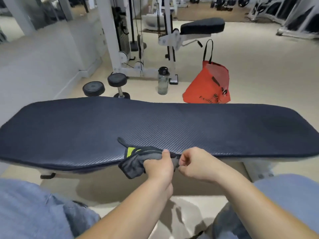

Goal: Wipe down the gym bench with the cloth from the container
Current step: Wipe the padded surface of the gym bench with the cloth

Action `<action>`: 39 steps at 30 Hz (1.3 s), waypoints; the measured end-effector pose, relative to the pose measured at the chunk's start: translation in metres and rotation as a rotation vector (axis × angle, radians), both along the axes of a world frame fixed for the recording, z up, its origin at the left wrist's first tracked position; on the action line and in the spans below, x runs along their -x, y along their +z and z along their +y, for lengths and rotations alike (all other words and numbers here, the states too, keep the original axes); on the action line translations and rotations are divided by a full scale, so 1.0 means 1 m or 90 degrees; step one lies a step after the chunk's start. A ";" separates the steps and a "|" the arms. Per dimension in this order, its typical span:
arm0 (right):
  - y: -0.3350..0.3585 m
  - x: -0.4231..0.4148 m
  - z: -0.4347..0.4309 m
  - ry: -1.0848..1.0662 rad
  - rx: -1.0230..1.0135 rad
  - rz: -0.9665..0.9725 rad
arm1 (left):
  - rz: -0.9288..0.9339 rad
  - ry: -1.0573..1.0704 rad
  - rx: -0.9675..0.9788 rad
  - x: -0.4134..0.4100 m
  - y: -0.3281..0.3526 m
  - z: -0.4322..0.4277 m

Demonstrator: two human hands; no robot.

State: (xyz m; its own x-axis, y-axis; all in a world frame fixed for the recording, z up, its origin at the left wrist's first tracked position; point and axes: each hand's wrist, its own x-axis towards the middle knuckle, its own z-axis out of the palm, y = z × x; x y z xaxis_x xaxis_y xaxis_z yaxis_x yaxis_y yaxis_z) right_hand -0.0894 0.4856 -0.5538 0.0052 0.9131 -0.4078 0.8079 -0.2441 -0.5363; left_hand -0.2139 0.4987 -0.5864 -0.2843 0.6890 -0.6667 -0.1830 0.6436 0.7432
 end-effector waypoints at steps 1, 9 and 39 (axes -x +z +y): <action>-0.001 -0.010 -0.004 -0.021 -0.002 -0.022 | 0.002 -0.010 0.006 -0.013 -0.001 -0.001; -0.010 -0.080 -0.037 -0.312 -0.017 0.035 | -0.119 -0.318 0.059 -0.105 -0.002 -0.016; -0.029 -0.228 0.010 -1.182 -0.106 0.211 | 0.235 -0.697 -0.461 -0.218 0.046 0.021</action>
